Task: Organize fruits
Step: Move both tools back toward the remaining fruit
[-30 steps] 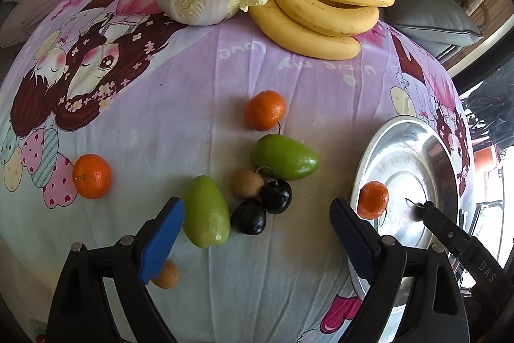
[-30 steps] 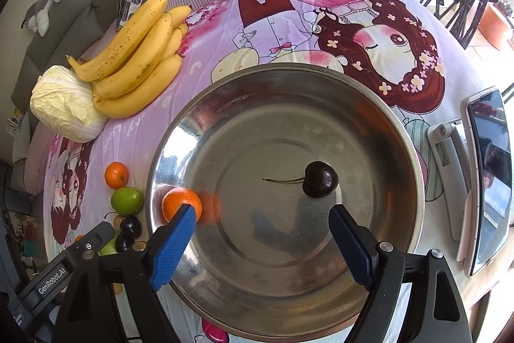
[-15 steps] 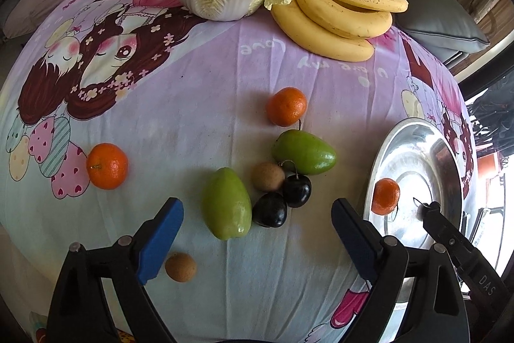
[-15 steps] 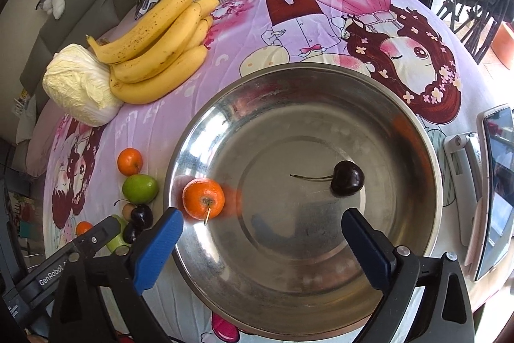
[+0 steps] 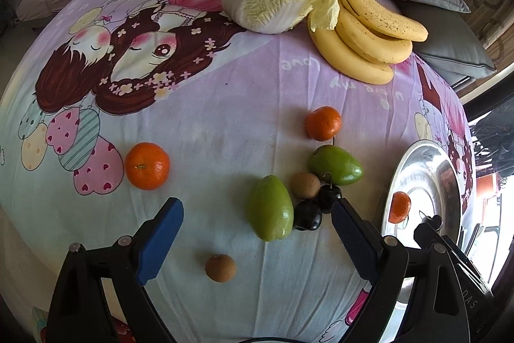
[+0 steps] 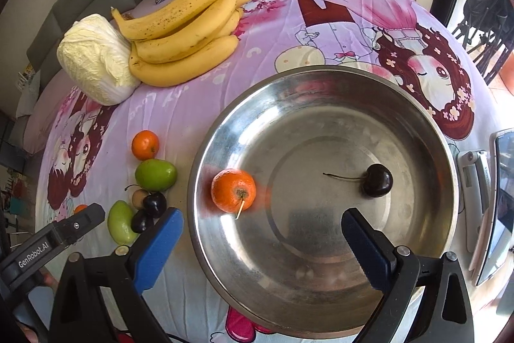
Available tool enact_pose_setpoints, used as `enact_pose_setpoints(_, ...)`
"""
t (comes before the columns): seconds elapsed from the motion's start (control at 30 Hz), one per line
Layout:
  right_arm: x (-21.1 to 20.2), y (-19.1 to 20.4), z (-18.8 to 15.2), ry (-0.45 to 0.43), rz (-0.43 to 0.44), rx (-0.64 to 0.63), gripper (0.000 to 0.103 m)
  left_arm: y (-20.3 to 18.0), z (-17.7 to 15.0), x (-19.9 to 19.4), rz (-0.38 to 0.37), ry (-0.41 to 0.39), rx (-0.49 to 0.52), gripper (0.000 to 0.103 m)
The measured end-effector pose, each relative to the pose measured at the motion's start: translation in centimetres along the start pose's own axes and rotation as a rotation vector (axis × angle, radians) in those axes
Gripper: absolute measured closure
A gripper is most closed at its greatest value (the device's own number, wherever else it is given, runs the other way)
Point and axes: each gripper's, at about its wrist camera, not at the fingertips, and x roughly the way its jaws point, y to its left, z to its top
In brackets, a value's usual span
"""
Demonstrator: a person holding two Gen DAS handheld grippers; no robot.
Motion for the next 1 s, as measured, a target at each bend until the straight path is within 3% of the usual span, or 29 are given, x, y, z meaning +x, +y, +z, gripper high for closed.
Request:
enact_pose_setpoints(0.53,0.4,7.5,-1.1,-0.005,0.105,-0.199,0.002,4.2,0.4,-1.4,0.081,-0.042,-0.052,0.009)
enact_pose_setpoints(1.0,2.5,10.8,-2.4,0.048,0.141,-0.289,0.002,6.5,-0.3,-0.7,0.075,-0.004,-0.079,0.01)
